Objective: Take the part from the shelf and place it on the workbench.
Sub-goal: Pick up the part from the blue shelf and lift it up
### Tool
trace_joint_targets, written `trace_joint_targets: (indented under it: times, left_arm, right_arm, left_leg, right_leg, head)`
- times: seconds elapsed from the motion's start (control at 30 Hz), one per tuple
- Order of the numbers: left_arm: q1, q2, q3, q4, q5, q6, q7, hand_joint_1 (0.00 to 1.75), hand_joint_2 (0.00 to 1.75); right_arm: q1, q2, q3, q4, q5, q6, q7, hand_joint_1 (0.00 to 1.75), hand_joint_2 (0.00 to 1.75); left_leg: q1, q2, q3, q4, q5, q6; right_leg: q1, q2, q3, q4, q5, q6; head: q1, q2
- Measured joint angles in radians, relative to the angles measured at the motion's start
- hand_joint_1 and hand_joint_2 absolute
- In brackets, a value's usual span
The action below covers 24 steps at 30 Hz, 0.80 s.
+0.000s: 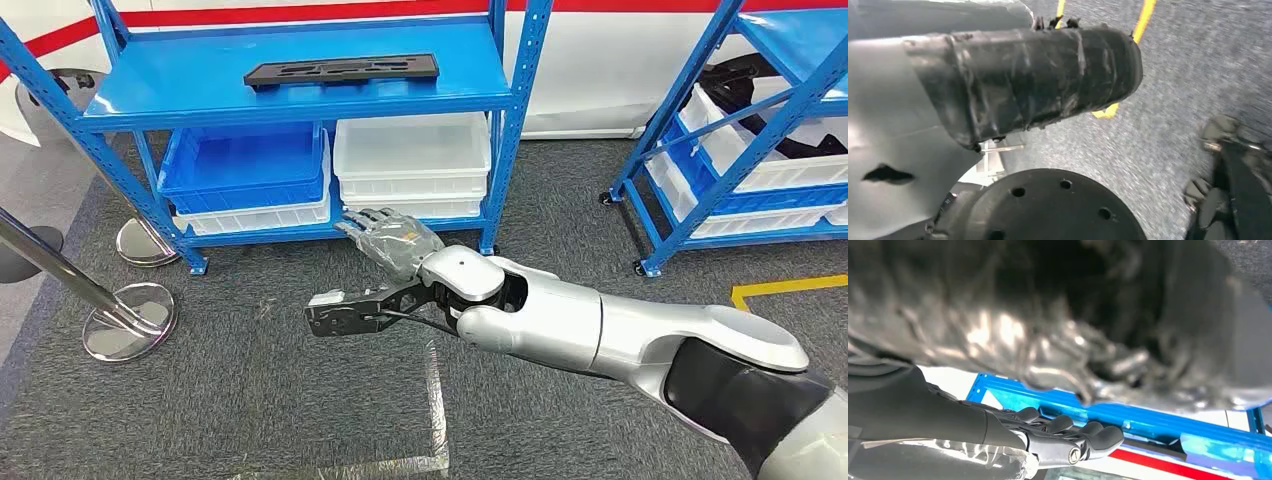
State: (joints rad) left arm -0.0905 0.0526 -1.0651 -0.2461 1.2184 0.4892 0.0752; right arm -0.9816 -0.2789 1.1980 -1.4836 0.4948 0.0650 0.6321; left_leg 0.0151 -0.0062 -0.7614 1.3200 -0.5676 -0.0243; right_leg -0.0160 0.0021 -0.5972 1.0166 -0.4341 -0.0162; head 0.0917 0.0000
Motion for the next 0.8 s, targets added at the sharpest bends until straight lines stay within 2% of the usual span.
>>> trace_joint_targets:
  times: [0.07, 0.13, 0.17, 0.23, 0.3, 0.37, 0.4, 0.47, 0.5, 0.53, 0.57, 0.6, 0.67, 0.7, 0.73, 0.8]
  left_arm:
    - [0.0, 0.0, 0.0, 0.0, 0.0, 0.0, 0.0, 0.0, 0.0]
    - [0.001, 0.001, 0.0, 0.0, 0.0, -0.001, 0.0, 0.0, 0.0]
    - [0.001, 0.002, 0.0, 0.0, 0.0, -0.001, 0.0, 0.0, 0.0]
    - [0.0, 0.002, 0.0, 0.0, 0.0, -0.002, -0.001, 0.0, 0.0]
    - [-0.001, 0.002, 0.0, 0.0, 0.0, -0.004, -0.001, 0.0, 0.0]
    - [0.001, 0.002, 0.0, 0.0, 0.0, -0.005, -0.002, 0.0, 0.0]
    - [0.001, 0.002, 0.0, 0.0, 0.0, -0.006, -0.002, 0.0, 0.0]
    - [0.0, 0.003, 0.0, 0.0, 0.0, -0.007, -0.003, 0.0, 0.0]
    - [0.0, 0.003, 0.0, 0.0, 0.0, -0.007, -0.003, 0.0, 0.0]
    - [0.0, 0.003, 0.0, 0.0, 0.0, -0.008, -0.004, 0.0, 0.0]
    - [0.0, 0.003, 0.0, 0.0, 0.0, -0.009, -0.004, 0.0, 0.0]
    - [0.001, 0.002, 0.0, 0.0, 0.0, -0.009, -0.004, 0.0, 0.0]
    - [0.002, 0.002, 0.0, 0.0, 0.0, -0.01, -0.004, 0.0, 0.0]
    - [0.001, 0.002, -0.001, 0.0, 0.0, -0.01, -0.004, 0.0, 0.0]
    - [0.001, 0.002, -0.001, 0.0, 0.0, -0.011, -0.004, 0.0, 0.0]
    - [-0.001, 0.002, -0.001, 0.0, 0.0, -0.012, -0.004, 0.0, 0.0]
  right_arm:
    - [0.0, 0.0, 0.0, 0.0, 0.0, 0.001, 0.0, 0.0, 0.0]
    - [-0.001, 0.0, 0.0, 0.0, 0.0, 0.002, 0.0, 0.0, 0.0]
    - [-0.002, 0.0, 0.0, 0.0, 0.0, 0.002, 0.0, 0.0, 0.0]
    - [-0.002, 0.0, 0.001, 0.001, 0.0, 0.002, -0.001, 0.0, 0.0]
    - [-0.004, 0.0, 0.001, 0.001, 0.001, 0.003, -0.001, 0.0, 0.0]
    - [-0.007, 0.0, 0.0, 0.0, 0.002, 0.004, -0.001, 0.0, 0.0]
    - [-0.01, 0.0, 0.0, 0.0, 0.002, 0.004, -0.001, 0.0, 0.0]
    - [-0.012, 0.0, 0.001, 0.001, 0.002, 0.006, 0.0, 0.0, 0.0]
    - [-0.012, 0.0, 0.002, 0.001, 0.002, 0.007, 0.0, 0.0, 0.0]
    - [-0.012, 0.0, 0.002, 0.002, 0.002, 0.008, 0.0, 0.0, 0.0]
    - [-0.012, 0.0, 0.003, 0.002, 0.002, 0.008, 0.0, 0.0, 0.0]
    - [-0.013, 0.0, 0.003, 0.003, 0.002, 0.009, 0.0, 0.0, 0.0]
    - [-0.017, 0.0, 0.003, 0.003, 0.002, 0.009, 0.0, 0.0, 0.0]
    - [-0.019, 0.0, 0.003, 0.003, 0.002, 0.01, 0.0, 0.0, 0.0]
    - [-0.021, 0.0, 0.003, 0.004, 0.002, 0.012, 0.0, 0.0, 0.0]
    - [-0.023, 0.0, 0.004, 0.004, 0.003, 0.016, 0.0, 0.0, 0.0]
  left_leg:
    - [0.002, 0.0, 0.022, -0.055, 0.042, -0.001]
    - [0.004, 0.001, 0.076, -0.18, 0.114, -0.001]
    - [0.003, 0.001, 0.102, -0.236, 0.133, 0.002]
    - [0.0, -0.001, 0.123, -0.277, 0.133, 0.012]
    - [0.0, -0.002, 0.125, -0.282, 0.132, 0.025]
    - [0.003, -0.002, 0.133, -0.29, 0.133, 0.037]
    - [0.005, -0.002, 0.138, -0.293, 0.133, 0.043]
    - [0.003, -0.001, 0.141, -0.294, 0.13, 0.05]
    - [0.002, -0.001, 0.142, -0.294, 0.128, 0.052]
    - [0.002, -0.002, 0.144, -0.294, 0.127, 0.053]
    - [0.001, -0.002, 0.147, -0.294, 0.124, 0.053]
    - [0.001, -0.003, 0.151, -0.294, 0.121, 0.052]
    - [0.0, -0.004, 0.158, -0.292, 0.115, 0.047]
    - [-0.001, -0.004, 0.159, -0.292, 0.113, 0.042]
    - [-0.003, -0.004, 0.158, -0.292, 0.112, 0.038]
    - [-0.003, -0.004, 0.159, -0.297, 0.113, 0.028]
  right_leg:
    - [-0.001, 0.001, 0.002, 0.004, -0.005, 0.002]
    - [-0.002, 0.003, 0.006, 0.014, -0.016, 0.009]
    - [-0.001, 0.004, 0.005, 0.021, -0.022, 0.013]
    - [0.004, 0.004, 0.003, 0.025, -0.026, 0.024]
    - [0.004, 0.003, 0.003, 0.023, -0.028, 0.034]
    - [0.002, 0.002, -0.006, 0.049, -0.047, 0.042]
    - [0.001, 0.002, -0.025, 0.089, -0.068, 0.046]
    - [0.0, 0.002, -0.091, 0.218, -0.122, 0.05]
    - [-0.001, 0.001, -0.124, 0.273, -0.137, 0.052]
    - [-0.001, 0.001, -0.143, 0.301, -0.135, 0.052]
    - [-0.001, 0.001, -0.142, 0.286, -0.113, 0.051]
    - [-0.001, 0.001, -0.122, 0.236, -0.076, 0.049]
    - [0.002, 0.001, -0.06, 0.097, -0.01, 0.04]
    - [0.004, 0.002, -0.038, 0.051, 0.004, 0.036]
    - [0.007, 0.002, -0.027, 0.027, 0.005, 0.033]
    - [0.008, 0.003, -0.023, 0.02, 0.003, 0.027]
  head:
    - [0.0, 0.0]
    - [0.0, 0.0]
    - [-0.001, 0.0]
    - [-0.003, 0.0]
    - [-0.004, 0.0]
    - [-0.001, 0.0]
    - [0.001, 0.0]
    - [0.003, 0.0]
    - [0.003, 0.0]
    - [0.003, 0.0]
    - [0.003, 0.0]
    - [0.003, 0.0]
    - [0.003, 0.0]
    - [0.002, 0.0]
    - [0.001, 0.0]
    - [0.001, 0.0]
